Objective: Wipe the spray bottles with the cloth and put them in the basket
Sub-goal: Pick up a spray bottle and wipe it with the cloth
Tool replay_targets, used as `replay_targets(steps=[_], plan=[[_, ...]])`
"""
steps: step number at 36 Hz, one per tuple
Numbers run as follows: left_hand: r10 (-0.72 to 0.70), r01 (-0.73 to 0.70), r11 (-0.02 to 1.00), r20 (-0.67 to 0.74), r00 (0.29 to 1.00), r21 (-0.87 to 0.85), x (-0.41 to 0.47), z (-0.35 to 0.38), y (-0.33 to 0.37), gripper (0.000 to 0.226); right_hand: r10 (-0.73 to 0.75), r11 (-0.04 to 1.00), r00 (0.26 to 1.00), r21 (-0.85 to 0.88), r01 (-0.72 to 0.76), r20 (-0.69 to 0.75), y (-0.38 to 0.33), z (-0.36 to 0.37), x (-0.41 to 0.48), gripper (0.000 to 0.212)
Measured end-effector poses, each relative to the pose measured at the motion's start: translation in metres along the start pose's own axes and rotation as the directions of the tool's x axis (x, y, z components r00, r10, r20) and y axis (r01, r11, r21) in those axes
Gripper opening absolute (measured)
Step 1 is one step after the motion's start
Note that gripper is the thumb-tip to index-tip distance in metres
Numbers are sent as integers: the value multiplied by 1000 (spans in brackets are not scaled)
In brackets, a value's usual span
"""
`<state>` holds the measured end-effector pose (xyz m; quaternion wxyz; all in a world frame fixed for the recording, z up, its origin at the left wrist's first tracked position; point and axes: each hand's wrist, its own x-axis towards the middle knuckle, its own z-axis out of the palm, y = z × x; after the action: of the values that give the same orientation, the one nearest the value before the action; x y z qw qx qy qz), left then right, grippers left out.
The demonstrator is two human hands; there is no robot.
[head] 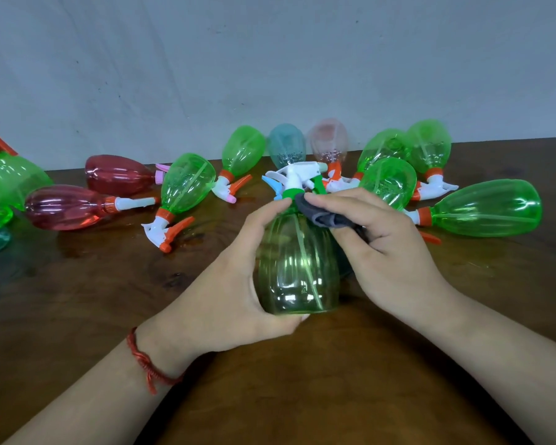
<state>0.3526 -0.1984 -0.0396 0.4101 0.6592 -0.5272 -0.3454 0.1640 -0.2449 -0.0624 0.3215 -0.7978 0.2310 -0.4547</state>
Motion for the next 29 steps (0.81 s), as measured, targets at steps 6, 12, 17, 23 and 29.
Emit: replay_targets(steps=[6,12,17,23,29], plan=[[280,-287,953,76,957,101,-33,-15,-29,56,-54,997,999,-49,53,-2,0,2,-1,44],[302,-300,953,-167,939,40,-45,-22,-43,106,-145,986,987,-73,150,67,0,3,-5,54],[308,-308,951,-195,931,30,-41,-30,-42,105,-192,973,974,-108,205,122,-4,3,-8,53],[340,-337,940,-169,925,48,-43,-26,-38,106,-141,983,983,-102,153,117,-1,5,-8,57],[422,-417,905,-40,906,87,-49,-22,-37,109,5,998,998,-57,-2,59,2,4,-2,47]])
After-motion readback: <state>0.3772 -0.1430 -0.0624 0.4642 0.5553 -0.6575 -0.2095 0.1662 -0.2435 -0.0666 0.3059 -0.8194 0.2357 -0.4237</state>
